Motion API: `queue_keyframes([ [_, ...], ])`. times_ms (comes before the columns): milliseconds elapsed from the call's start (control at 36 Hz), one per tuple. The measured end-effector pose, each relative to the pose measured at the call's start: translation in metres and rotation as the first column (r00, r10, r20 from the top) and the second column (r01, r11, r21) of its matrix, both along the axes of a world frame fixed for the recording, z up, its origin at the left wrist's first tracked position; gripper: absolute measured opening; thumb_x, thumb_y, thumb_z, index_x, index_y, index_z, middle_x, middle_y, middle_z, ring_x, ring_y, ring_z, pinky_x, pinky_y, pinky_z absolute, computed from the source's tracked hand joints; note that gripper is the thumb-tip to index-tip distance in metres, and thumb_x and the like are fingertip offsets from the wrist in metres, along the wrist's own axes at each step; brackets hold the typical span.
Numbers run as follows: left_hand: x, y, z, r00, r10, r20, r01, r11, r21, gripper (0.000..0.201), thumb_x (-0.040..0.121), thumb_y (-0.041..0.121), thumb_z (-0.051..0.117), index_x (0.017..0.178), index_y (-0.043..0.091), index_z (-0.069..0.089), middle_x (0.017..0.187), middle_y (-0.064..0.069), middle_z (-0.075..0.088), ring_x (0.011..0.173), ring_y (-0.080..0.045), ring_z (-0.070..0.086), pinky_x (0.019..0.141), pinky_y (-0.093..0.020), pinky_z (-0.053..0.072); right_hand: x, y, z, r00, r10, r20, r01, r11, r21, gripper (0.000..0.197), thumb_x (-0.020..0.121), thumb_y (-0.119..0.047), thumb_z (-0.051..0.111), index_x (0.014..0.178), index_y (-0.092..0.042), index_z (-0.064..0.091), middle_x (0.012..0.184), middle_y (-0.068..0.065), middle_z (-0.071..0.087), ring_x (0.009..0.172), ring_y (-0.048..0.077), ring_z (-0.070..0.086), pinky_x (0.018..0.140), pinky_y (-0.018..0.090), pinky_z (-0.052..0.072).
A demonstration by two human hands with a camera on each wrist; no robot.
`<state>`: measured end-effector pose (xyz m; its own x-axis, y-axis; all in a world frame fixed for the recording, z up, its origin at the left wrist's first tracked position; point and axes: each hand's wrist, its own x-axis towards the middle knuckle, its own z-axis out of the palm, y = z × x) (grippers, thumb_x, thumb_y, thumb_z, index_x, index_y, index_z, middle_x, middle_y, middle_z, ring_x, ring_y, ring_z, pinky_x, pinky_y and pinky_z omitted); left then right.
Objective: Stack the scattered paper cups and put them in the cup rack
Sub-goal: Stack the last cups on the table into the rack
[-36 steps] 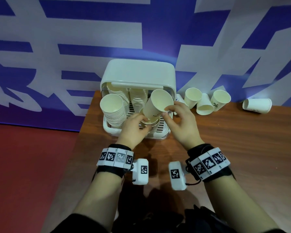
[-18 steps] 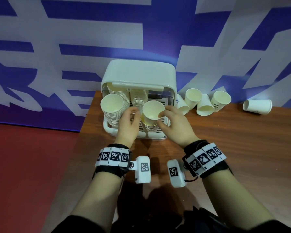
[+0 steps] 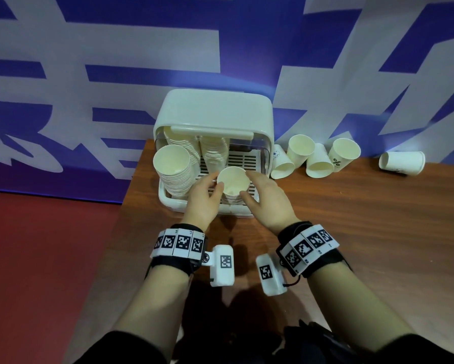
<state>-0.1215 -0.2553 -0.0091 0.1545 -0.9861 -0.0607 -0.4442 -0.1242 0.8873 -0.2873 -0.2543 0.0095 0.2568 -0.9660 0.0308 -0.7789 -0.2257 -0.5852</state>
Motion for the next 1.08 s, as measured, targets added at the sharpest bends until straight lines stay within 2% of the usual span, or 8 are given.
queue_keyframes([
  [194, -0.002, 0.001, -0.001, 0.997, -0.031, 0.069, 0.029, 0.999, 0.031, 0.039, 0.098, 0.023, 0.048, 0.137, 0.014, 0.050, 0.127, -0.007, 0.061, 0.113, -0.020, 0.058, 0.101, -0.046, 0.045, -0.003, 0.001, -0.004, 1.000, 0.005, -0.027, -0.004, 1.000, 0.030, 0.052, 0.095, -0.037, 0.050, 0.142, -0.016, 0.040, 0.141, 0.003, 0.049, 0.130, 0.023, 0.042, 0.104, 0.044, 0.037],
  [306, -0.004, 0.002, 0.000, 0.991, -0.032, 0.126, 0.028, 0.999, 0.032, 0.038, 0.099, 0.025, 0.046, 0.135, 0.015, 0.051, 0.123, -0.007, 0.062, 0.109, -0.021, 0.059, 0.097, -0.046, 0.047, -0.004, -0.001, -0.005, 0.999, 0.010, 0.035, -0.012, 0.999, 0.053, 0.052, 0.094, -0.033, 0.052, 0.142, -0.016, 0.041, 0.141, 0.003, 0.049, 0.131, 0.021, 0.042, 0.105, 0.044, 0.038],
  [444, -0.010, 0.005, 0.010, 0.971, 0.053, 0.231, -0.058, 0.998, 0.015, 0.041, 0.099, 0.031, 0.046, 0.132, 0.007, 0.049, 0.129, -0.013, 0.055, 0.118, -0.028, 0.053, 0.101, -0.047, 0.043, -0.015, 0.001, 0.000, 0.990, 0.057, 0.130, -0.064, 0.997, 0.050, 0.052, 0.092, -0.033, 0.054, 0.140, -0.019, 0.042, 0.140, 0.001, 0.050, 0.130, 0.019, 0.044, 0.105, 0.042, 0.039],
  [556, -0.020, 0.011, 0.022, 0.947, 0.107, 0.301, -0.090, 0.993, -0.071, 0.040, 0.099, 0.032, 0.045, 0.130, 0.008, 0.049, 0.133, -0.012, 0.050, 0.124, -0.029, 0.046, 0.106, -0.048, 0.034, -0.032, 0.010, 0.003, 0.996, 0.013, 0.094, -0.020, 0.997, 0.077, 0.050, 0.094, -0.027, 0.054, 0.140, -0.013, 0.042, 0.147, 0.007, 0.040, 0.138, 0.020, 0.032, 0.113, 0.037, 0.028],
  [639, -0.034, 0.018, 0.033, 0.916, 0.119, 0.384, -0.065, 0.986, -0.152, 0.036, 0.098, 0.029, 0.046, 0.128, 0.011, 0.051, 0.132, -0.009, 0.050, 0.125, -0.028, 0.042, 0.107, -0.042, 0.027, -0.047, 0.017, 0.002, 0.994, -0.010, 0.108, 0.000, 0.995, 0.098, 0.049, 0.093, -0.028, 0.054, 0.139, -0.013, 0.045, 0.146, 0.006, 0.042, 0.135, 0.021, 0.036, 0.112, 0.039, 0.031],
  [722, -0.052, 0.021, 0.039, 0.919, 0.081, 0.385, 0.002, 0.978, -0.210, 0.033, 0.097, 0.026, 0.047, 0.126, 0.010, 0.053, 0.132, -0.008, 0.050, 0.126, -0.026, 0.041, 0.106, -0.038, 0.024, -0.064, 0.025, 0.004, 0.993, -0.018, 0.114, 0.009, 0.997, 0.079, 0.046, 0.092, -0.029, 0.054, 0.135, -0.014, 0.048, 0.141, 0.005, 0.046, 0.131, 0.021, 0.041, 0.108, 0.043, 0.036],
  [833, -0.082, 0.023, 0.041, 0.923, 0.015, 0.385, 0.087, 0.966, -0.245, 0.030, 0.096, 0.024, 0.050, 0.122, 0.008, 0.055, 0.127, -0.008, 0.053, 0.123, -0.025, 0.044, 0.106, -0.037, 0.027, -0.093, 0.036, 0.009, 0.994, -0.062, 0.088, 0.057, 0.997, 0.060, 0.045, 0.094, -0.027, 0.054, 0.136, -0.013, 0.047, 0.143, 0.006, 0.044, 0.133, 0.021, 0.038, 0.111, 0.040, 0.032],
  [1083, -0.165, 0.031, 0.051, 0.937, -0.188, 0.295, 0.234, 0.964, -0.130, 0.031, 0.095, 0.021, 0.052, 0.125, 0.012, 0.052, 0.126, -0.006, 0.052, 0.113, -0.021, 0.053, 0.100, -0.036, 0.042, -0.183, 0.051, 0.018, 0.978, -0.202, 0.049, 0.198, 0.978, 0.071, 0.045, 0.094, -0.028, 0.054, 0.135, -0.010, 0.049, 0.144, 0.006, 0.044, 0.135, 0.019, 0.037, 0.112, 0.036, 0.031],
])
